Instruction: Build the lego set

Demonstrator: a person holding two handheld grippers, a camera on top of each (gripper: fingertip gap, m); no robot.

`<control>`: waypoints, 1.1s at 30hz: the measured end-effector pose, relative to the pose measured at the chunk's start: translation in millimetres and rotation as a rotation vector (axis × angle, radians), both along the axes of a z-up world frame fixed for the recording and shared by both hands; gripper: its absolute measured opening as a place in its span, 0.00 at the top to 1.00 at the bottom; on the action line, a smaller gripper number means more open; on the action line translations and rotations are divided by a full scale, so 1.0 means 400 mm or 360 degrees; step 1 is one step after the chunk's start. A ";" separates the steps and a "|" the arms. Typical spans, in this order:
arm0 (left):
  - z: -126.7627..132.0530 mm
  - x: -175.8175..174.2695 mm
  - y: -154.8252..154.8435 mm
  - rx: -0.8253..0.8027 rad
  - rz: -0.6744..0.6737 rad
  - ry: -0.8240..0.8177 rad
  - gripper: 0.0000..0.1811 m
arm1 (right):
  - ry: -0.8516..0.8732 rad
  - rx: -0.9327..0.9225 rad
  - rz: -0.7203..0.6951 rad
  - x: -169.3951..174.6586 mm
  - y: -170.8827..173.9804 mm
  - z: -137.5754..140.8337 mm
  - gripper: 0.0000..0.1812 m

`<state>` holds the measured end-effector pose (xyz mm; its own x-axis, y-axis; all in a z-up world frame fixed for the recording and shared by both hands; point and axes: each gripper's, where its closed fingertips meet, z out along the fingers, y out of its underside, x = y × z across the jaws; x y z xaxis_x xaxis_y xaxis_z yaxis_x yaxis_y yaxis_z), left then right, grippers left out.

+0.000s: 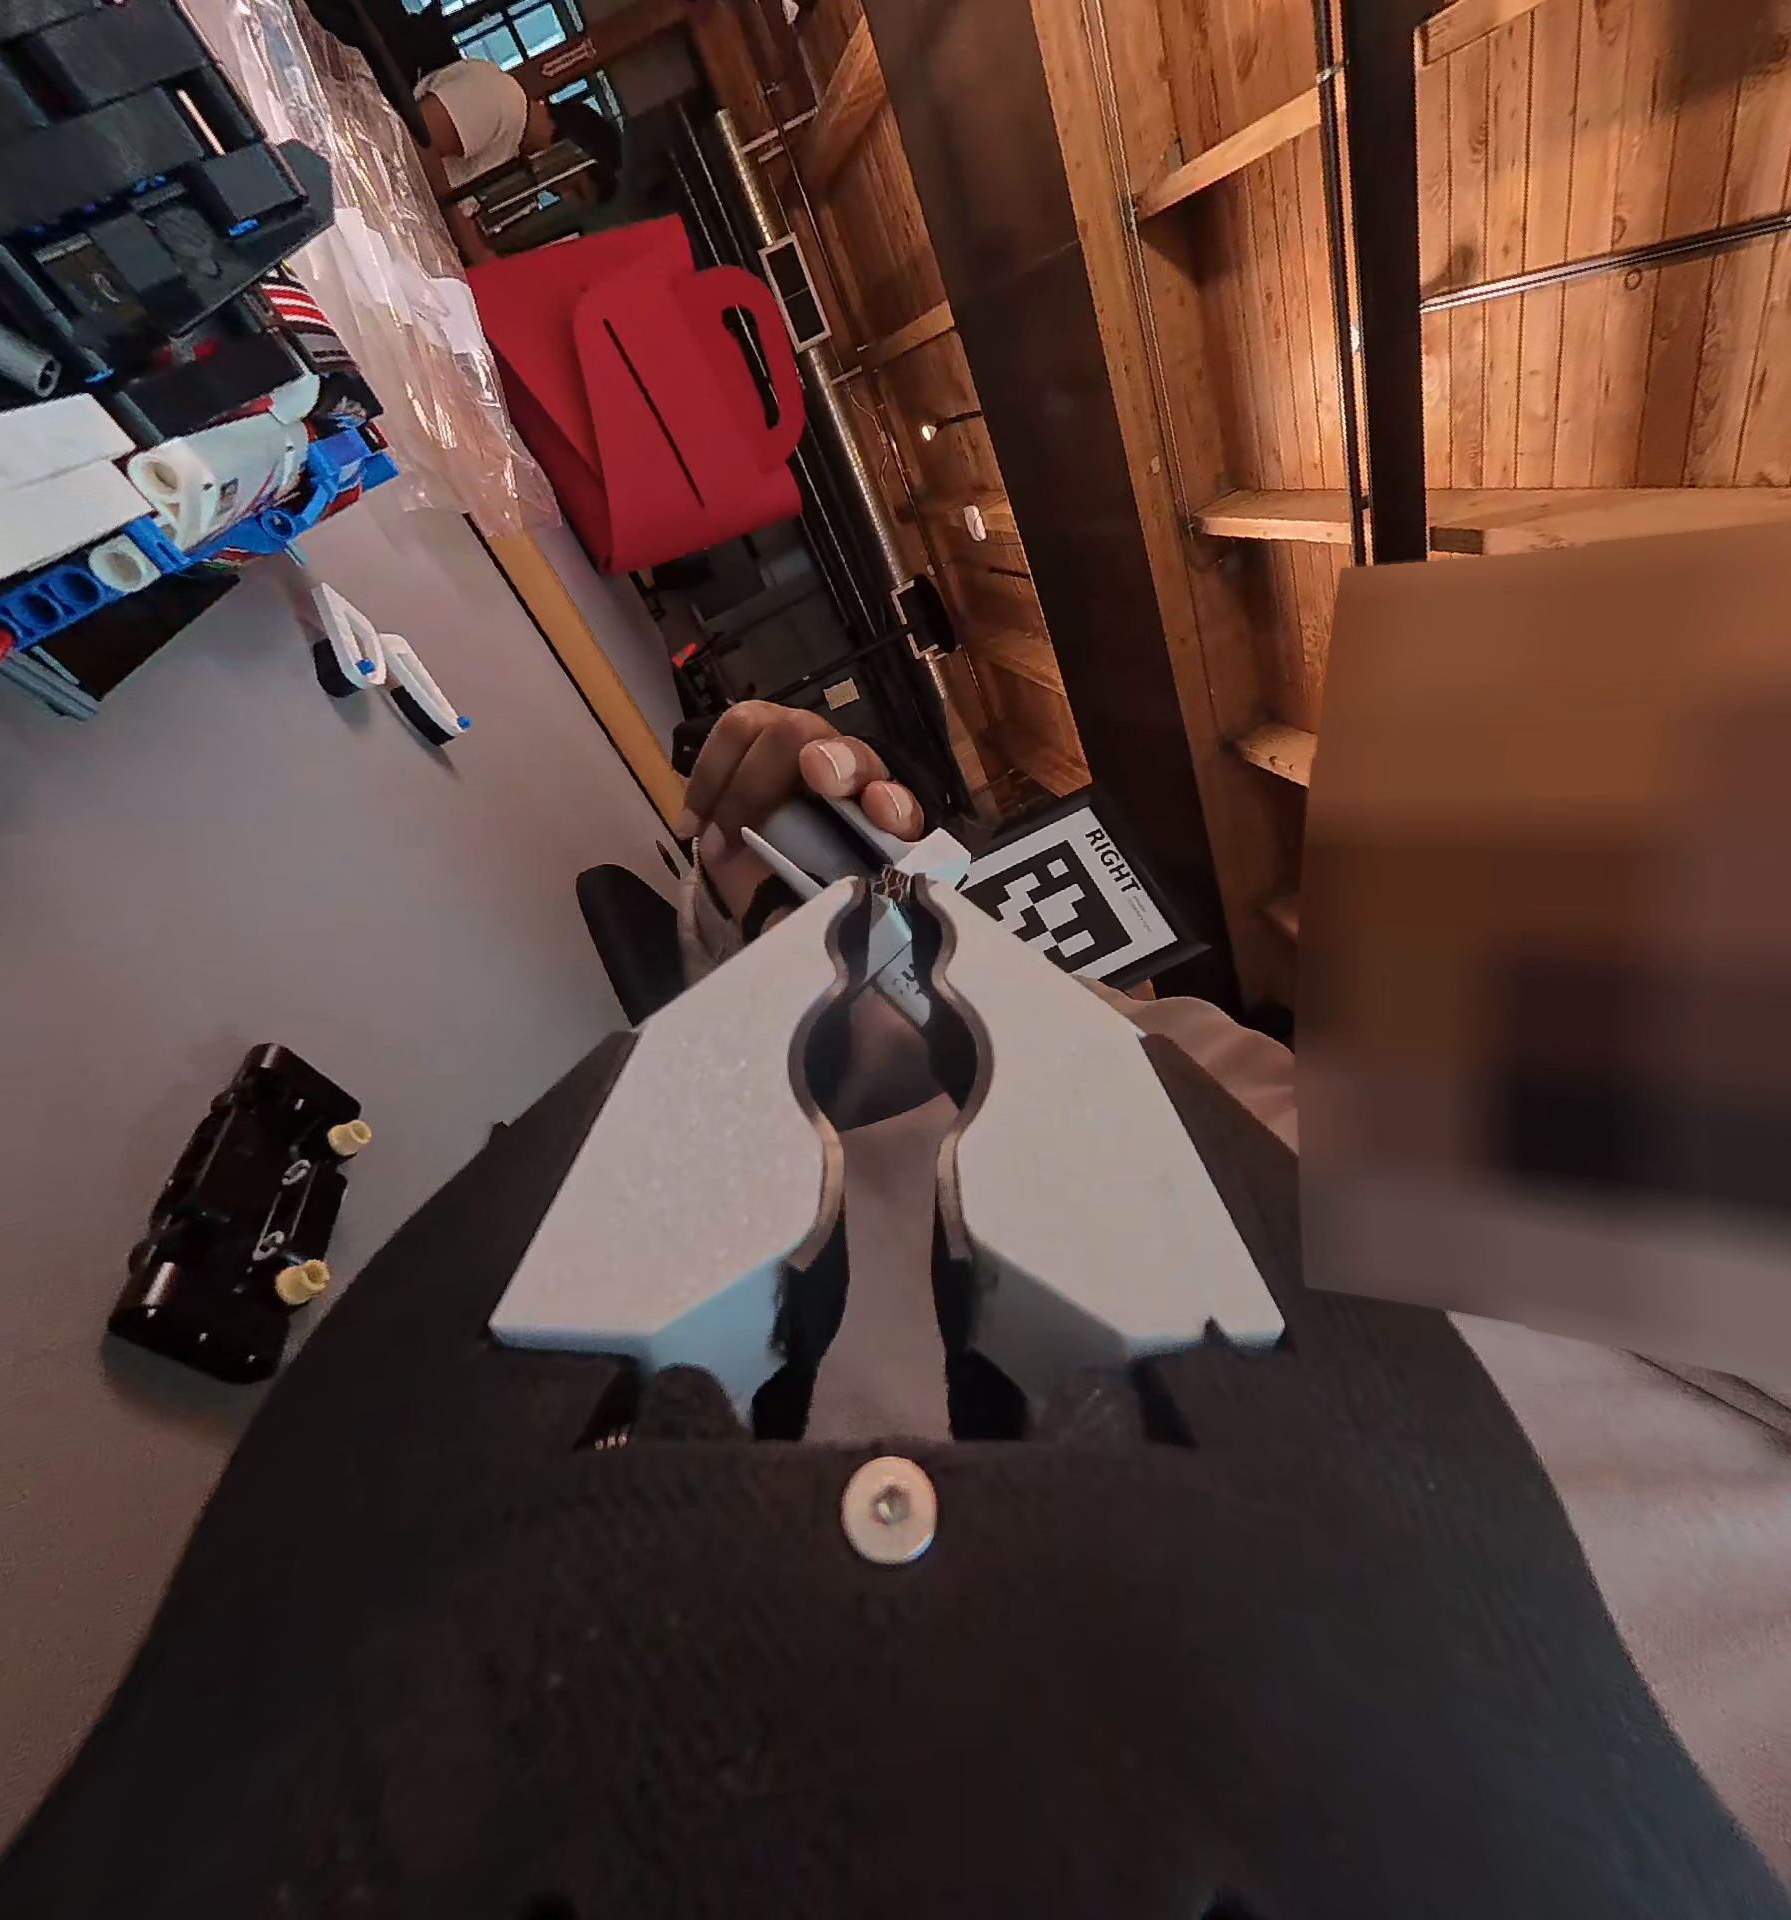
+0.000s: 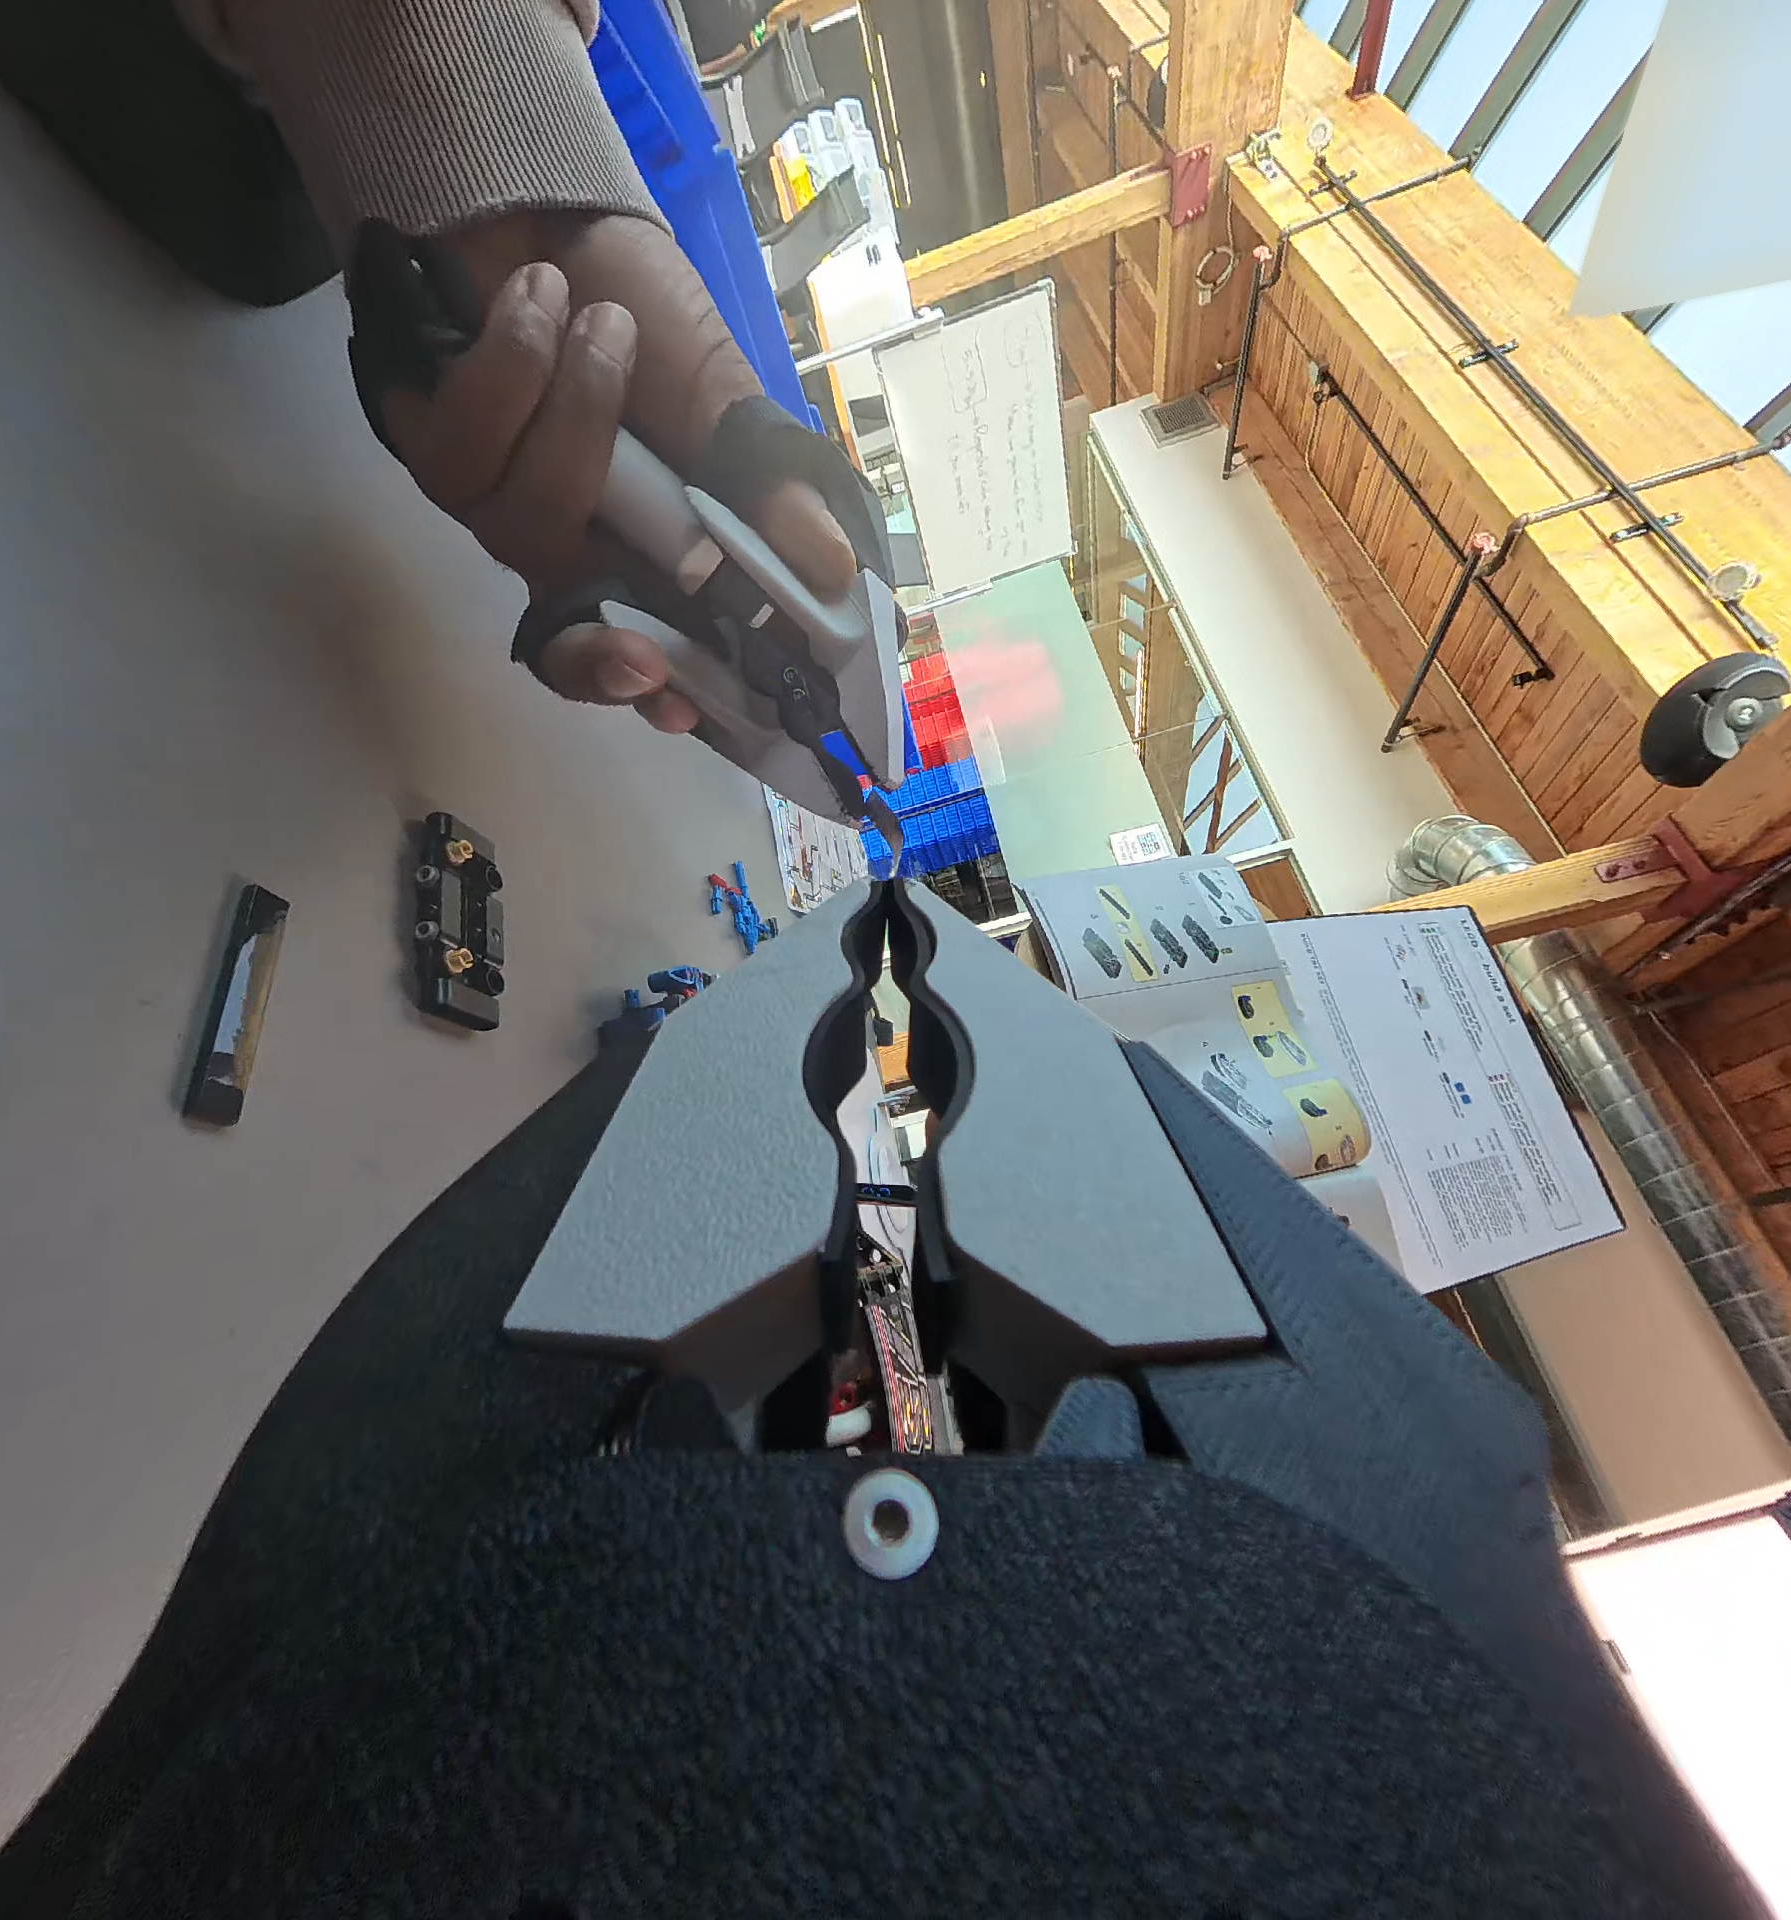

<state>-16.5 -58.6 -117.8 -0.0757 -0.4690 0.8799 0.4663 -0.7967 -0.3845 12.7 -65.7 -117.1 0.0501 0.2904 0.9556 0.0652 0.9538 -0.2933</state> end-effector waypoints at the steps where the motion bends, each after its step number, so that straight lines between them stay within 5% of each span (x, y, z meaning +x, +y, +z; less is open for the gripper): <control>1: -0.001 0.001 0.000 -0.0001 0.0002 0.0004 0.98 | -0.0001 0.0005 -0.0002 0.000 0.000 0.000 1.00; 17: -0.001 -0.002 0.000 0.0048 0.0025 0.0063 1.00 | -0.0037 0.0059 -0.0014 0.000 0.002 -0.014 0.99; 26: -0.012 0.015 -0.011 0.0220 0.0032 0.0292 1.00 | -0.0142 -0.0154 0.0077 0.003 -0.010 -0.028 0.80; 33: -0.028 0.021 -0.012 0.0199 0.0001 0.0327 1.00 | -0.0186 -0.0106 0.0052 0.009 0.000 -0.033 0.76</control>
